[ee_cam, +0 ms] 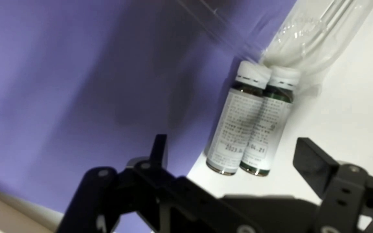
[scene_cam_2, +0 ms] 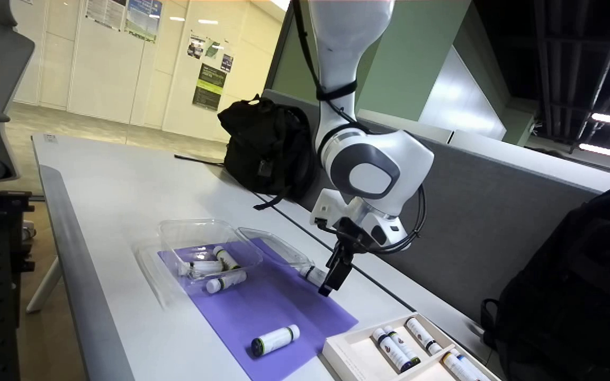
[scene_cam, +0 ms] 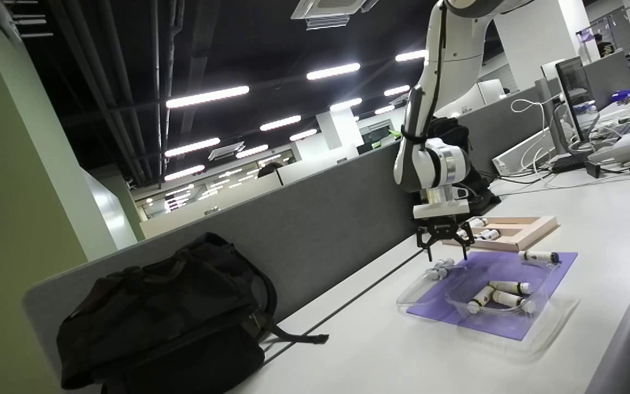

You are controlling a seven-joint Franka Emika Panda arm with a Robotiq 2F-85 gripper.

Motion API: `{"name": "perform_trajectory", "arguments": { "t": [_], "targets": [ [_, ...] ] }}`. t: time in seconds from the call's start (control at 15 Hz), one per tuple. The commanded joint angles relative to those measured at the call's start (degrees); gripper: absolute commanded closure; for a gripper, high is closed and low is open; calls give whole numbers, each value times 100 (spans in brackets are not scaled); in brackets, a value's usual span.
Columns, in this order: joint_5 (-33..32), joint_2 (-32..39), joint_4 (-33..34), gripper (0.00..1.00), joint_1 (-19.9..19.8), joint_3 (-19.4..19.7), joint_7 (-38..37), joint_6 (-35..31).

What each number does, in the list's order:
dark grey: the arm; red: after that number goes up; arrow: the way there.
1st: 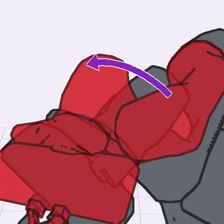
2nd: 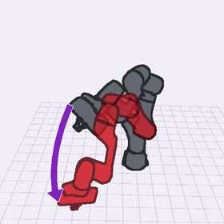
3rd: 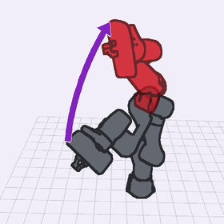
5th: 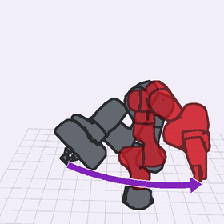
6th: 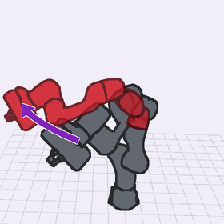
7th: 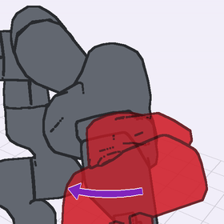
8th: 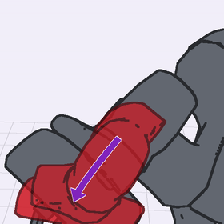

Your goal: Remove one bottle from the clear box and put back two more

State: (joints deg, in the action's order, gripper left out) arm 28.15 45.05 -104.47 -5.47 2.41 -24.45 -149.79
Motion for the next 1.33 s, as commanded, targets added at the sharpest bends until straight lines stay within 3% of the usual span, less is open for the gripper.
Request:
{"name": "perform_trajectory", "arguments": {
  "t": [0.0,1.27],
  "targets": [
    [-11,-18,-19,0,6,-68,-10,-75],
    [-193,-301,-439,0,281,368,-531,335]
  ]
}}
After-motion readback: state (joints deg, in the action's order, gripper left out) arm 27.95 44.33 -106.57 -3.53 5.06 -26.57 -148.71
